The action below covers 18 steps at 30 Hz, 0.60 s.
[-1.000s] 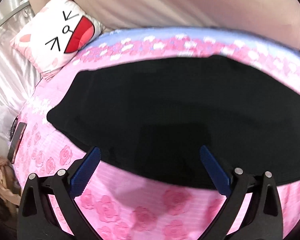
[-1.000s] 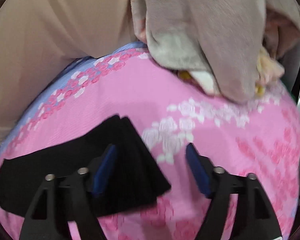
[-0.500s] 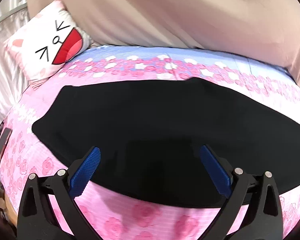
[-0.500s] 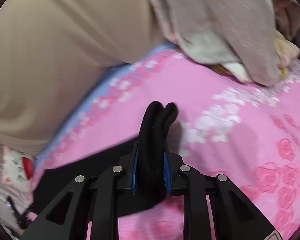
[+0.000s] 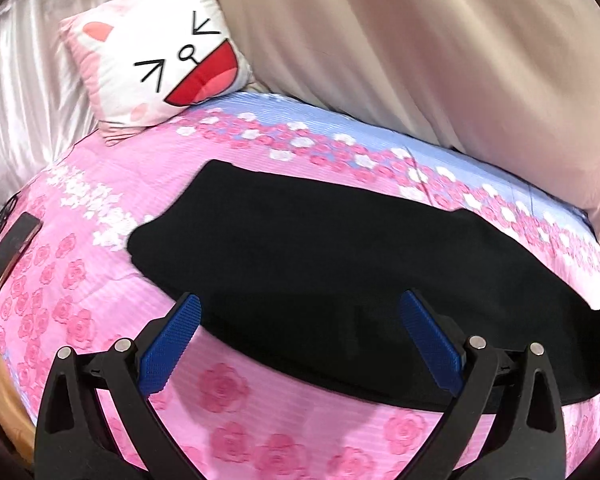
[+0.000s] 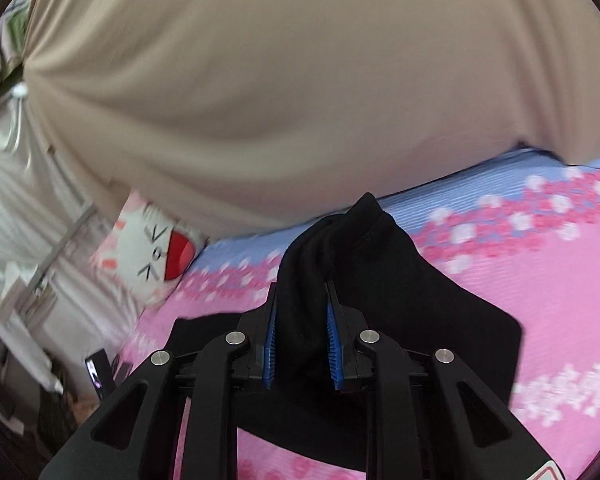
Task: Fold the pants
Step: 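Fold the held trousers edge over the stack with the right gripper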
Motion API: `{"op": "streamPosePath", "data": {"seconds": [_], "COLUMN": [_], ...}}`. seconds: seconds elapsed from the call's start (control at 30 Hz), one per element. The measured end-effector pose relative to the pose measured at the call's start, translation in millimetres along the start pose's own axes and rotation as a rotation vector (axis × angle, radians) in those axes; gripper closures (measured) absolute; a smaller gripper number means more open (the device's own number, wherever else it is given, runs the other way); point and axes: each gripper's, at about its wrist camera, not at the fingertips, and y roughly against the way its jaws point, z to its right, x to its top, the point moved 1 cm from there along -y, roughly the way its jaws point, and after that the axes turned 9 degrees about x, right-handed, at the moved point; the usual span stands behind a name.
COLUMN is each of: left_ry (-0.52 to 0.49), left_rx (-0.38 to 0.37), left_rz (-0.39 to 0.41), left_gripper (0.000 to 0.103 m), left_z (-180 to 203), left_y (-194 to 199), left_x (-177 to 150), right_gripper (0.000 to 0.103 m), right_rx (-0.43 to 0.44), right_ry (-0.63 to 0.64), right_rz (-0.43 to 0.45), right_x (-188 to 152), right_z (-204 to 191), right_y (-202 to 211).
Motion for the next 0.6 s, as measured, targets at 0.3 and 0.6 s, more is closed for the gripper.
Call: {"op": "streamPosePath", "data": {"seconds": [0.3, 0.6], "left_ry": [0.085, 0.122], "left_rx": [0.010, 0.012], "left_rz": [-0.011, -0.037], "left_gripper": [0.005, 0.005], "left_z": [-48, -66], "left_y": [-10, -25], "left_x": [1, 0], "right_gripper": [0.084, 0.083], "right_rx": [0.035, -0.001], "right_ry": [0.027, 0.027], "right_rz": [-0.239, -0.388], "right_x": [-53, -108], "right_z": [-31, -26], "right_y": [-119, -178]}}
